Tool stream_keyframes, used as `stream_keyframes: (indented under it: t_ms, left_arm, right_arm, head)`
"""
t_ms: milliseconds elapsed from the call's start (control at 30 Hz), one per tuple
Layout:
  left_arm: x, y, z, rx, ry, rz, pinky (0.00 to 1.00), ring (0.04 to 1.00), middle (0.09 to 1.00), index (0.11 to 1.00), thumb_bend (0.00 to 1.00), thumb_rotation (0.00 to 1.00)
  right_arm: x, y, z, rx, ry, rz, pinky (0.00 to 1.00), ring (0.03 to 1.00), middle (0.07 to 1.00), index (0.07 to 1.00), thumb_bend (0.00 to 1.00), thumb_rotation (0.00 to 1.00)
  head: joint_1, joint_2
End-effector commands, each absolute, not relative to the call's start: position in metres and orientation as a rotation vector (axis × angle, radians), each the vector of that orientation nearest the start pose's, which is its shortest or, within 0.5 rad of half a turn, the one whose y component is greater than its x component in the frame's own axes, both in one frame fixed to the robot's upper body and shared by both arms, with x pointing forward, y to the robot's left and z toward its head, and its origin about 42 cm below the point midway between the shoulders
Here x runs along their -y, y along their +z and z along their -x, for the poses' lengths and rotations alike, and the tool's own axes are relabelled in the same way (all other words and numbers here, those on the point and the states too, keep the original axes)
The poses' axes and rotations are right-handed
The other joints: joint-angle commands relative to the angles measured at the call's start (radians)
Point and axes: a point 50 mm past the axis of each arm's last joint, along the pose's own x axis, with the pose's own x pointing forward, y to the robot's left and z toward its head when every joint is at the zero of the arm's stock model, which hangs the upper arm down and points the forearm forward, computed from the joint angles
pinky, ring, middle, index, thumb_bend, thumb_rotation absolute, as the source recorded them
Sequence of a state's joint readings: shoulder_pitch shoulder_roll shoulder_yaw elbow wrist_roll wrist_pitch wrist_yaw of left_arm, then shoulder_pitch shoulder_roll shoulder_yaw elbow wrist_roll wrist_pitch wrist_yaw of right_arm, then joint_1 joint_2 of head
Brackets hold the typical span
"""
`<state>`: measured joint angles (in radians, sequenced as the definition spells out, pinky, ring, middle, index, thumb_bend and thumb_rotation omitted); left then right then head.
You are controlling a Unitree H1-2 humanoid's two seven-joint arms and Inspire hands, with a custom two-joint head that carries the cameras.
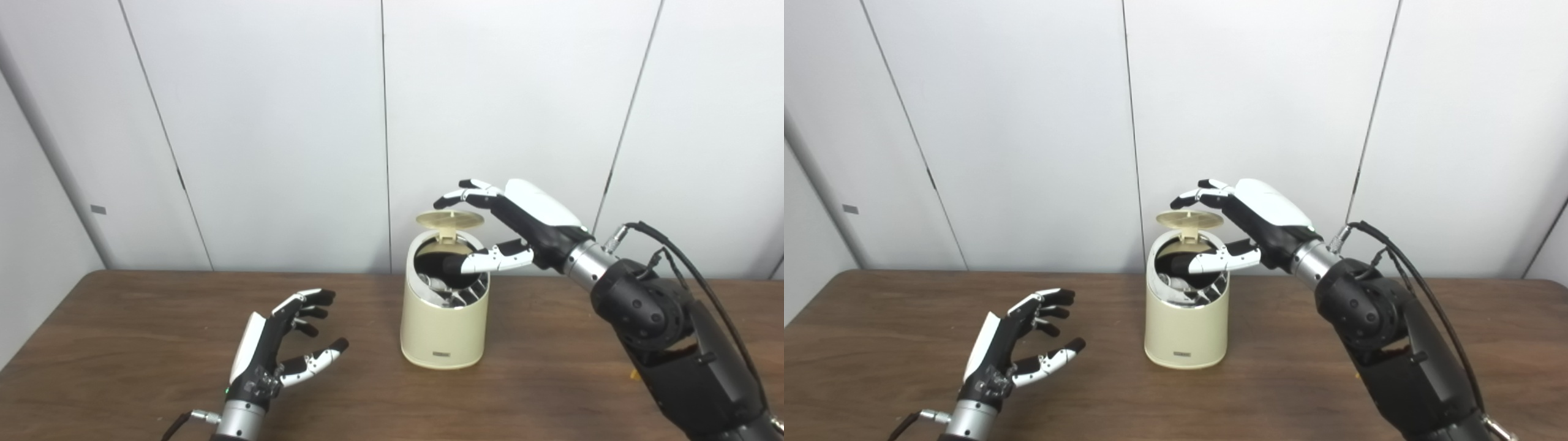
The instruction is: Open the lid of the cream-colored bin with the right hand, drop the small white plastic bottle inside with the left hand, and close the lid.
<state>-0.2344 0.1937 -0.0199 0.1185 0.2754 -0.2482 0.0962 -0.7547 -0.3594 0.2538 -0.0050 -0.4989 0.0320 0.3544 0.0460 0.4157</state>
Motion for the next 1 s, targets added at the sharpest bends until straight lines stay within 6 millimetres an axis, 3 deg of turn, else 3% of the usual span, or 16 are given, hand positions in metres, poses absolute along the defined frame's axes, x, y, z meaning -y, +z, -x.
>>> stream_keyframes:
  t_ms: [0,267,767,967]
  left_arm:
    - [-0.252,0.178,-0.365,0.457,0.013,-0.443,0.56,0.695,0.752,0.76,0.6,0.1]
    - [-0.251,0.177,-0.364,0.453,0.015,-0.44,0.55,0.691,0.751,0.768,0.6,0.08]
    - [-0.251,0.179,-0.365,0.453,0.012,-0.441,0.56,0.698,0.752,0.768,0.6,0.11]
    - [-0.251,0.18,-0.364,0.445,0.016,-0.45,0.55,0.694,0.749,0.766,0.6,0.12]
  right_arm:
    - [0.178,0.376,-0.436,0.686,0.402,1.059,0.83,0.947,0.821,0.767,0.67,0.73]
    - [0.182,0.371,-0.433,0.662,0.404,1.085,0.8,0.944,0.81,0.749,0.66,0.72]
    - [0.185,0.362,-0.43,0.609,0.41,1.114,0.86,0.966,0.796,0.726,0.64,0.7]
    - [0.186,0.36,-0.429,0.592,0.414,1.118,0.82,0.966,0.798,0.725,0.64,0.7]
  head:
    - [0.001,0.0]
    - [0.001,0.0]
    - [0.003,0.022]
    - [0.003,0.027]
